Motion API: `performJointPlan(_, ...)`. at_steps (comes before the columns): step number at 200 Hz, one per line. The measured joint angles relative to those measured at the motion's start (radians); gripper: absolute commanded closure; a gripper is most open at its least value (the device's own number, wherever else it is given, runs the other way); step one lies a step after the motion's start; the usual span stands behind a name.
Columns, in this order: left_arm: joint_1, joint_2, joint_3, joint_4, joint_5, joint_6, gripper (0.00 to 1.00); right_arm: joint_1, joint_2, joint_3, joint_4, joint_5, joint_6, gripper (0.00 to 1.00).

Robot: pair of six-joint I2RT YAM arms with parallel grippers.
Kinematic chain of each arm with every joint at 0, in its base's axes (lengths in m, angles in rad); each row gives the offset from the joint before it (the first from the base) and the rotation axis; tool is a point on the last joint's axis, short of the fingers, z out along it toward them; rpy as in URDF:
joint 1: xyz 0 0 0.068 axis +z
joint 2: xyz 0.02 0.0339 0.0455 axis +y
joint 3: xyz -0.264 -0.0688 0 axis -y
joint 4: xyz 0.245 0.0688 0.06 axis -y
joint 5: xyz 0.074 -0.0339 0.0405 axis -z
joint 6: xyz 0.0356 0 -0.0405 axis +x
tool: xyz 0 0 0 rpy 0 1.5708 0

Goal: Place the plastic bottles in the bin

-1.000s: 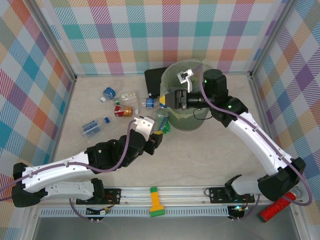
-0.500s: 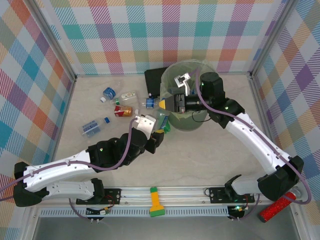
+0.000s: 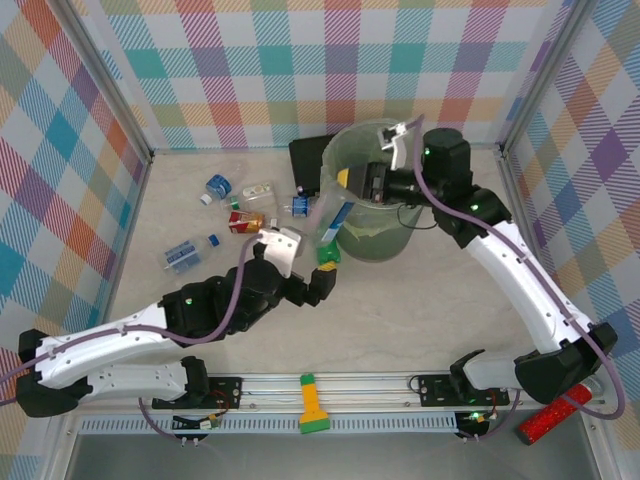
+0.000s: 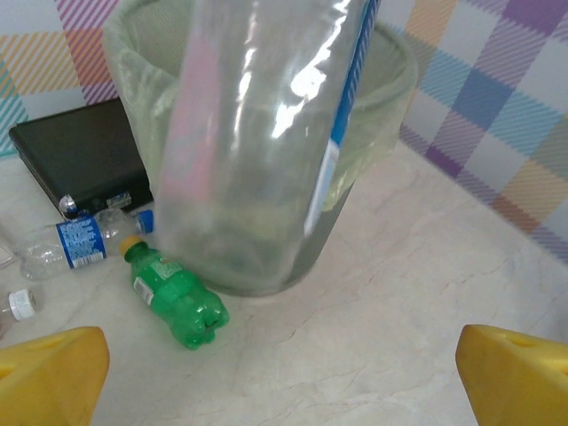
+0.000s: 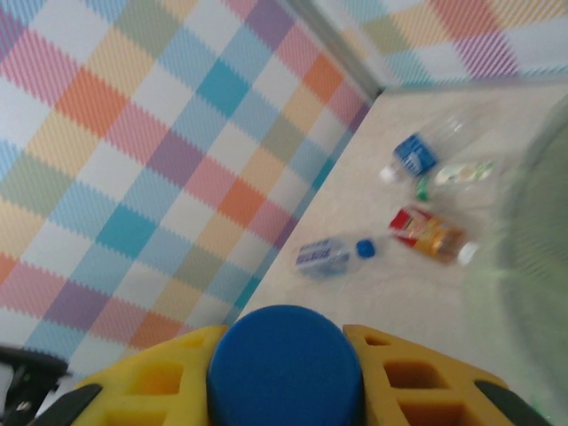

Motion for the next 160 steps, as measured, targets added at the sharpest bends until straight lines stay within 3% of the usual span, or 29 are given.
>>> performJointPlan(47,0.000,-0.108,-0.018,-0.021,-0.034,-0.024,0.00,-0.068,0.000,0.118,-0.049,0.230,-0.105,0.75)
performJointPlan(99,0.000,-0.127,-0.052,-0.029,-0.050,-0.045,0.00,-0.072,0.020,0.156,-0.078,0.532,-0.296,0.73)
performJointPlan(160,0.000,-0.127,-0.056,-0.029,-0.050,-0.047,0.01,-0.072,0.063,0.138,-0.146,0.638,-0.402,0.73)
